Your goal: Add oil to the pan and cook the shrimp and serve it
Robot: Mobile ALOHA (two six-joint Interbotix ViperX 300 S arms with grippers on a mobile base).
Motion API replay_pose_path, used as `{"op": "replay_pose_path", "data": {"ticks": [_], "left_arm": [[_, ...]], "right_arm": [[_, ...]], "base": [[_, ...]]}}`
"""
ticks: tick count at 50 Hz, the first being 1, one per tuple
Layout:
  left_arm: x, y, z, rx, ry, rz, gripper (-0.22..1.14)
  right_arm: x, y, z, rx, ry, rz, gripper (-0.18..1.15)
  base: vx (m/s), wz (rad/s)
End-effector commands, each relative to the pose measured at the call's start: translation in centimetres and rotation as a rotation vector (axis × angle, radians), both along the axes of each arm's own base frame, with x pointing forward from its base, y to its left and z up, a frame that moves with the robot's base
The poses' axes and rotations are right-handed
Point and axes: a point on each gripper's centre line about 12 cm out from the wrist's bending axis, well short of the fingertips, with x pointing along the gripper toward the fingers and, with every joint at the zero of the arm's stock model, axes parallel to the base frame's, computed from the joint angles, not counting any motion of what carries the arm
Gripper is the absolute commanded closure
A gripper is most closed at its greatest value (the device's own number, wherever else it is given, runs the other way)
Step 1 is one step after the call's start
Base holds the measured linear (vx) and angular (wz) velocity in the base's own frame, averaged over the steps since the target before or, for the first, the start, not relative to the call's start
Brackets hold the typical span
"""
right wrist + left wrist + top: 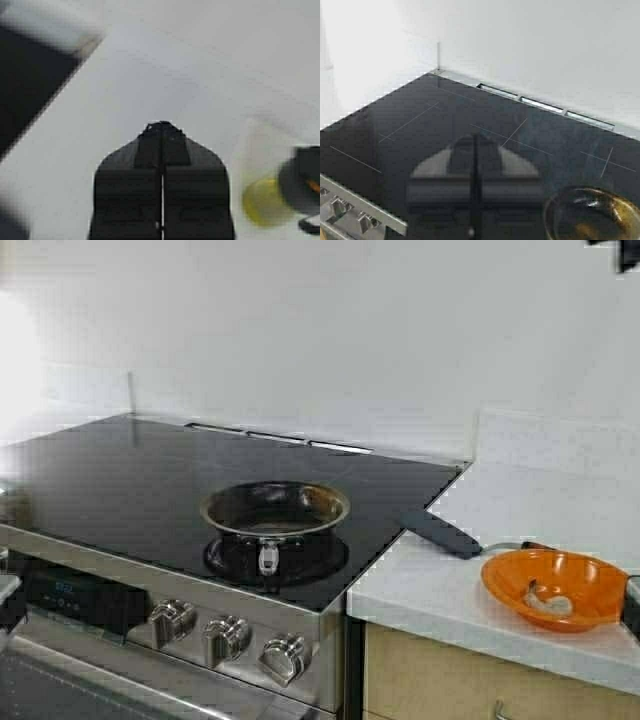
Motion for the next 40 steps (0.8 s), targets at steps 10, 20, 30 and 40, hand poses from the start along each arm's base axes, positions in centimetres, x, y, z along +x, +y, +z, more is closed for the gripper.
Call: {"op": "replay_pose_path", "data": {"ticks": [10, 20, 30, 40], "left_arm": [[0.2, 0.0, 1.1, -0.003, -0.028, 0.000, 0.89], [0.2, 0.0, 1.1, -0.003, -0.029, 0.000, 0.89], [0.2, 0.0, 1.2, -0.007, -0.032, 0.000, 0.89], [0.1, 0.0, 1.2, -0.017, -0.034, 0.000, 0.89]], "right_arm": [[-3.5, 11.4, -0.8, -0.196, 0.169, 0.347, 0.89], [-6.9, 16.8, -3.5, -0.325, 0.299, 0.534, 0.89], [-10.2, 20.5, -6.3, -0.413, 0.386, 0.624, 0.89], [-12.3, 21.7, -8.7, -0.580, 0.419, 0.516, 0.89]], "base": [[0.00, 0.00], [0.00, 0.00], [0.00, 0.00], [0.00, 0.00]]}}
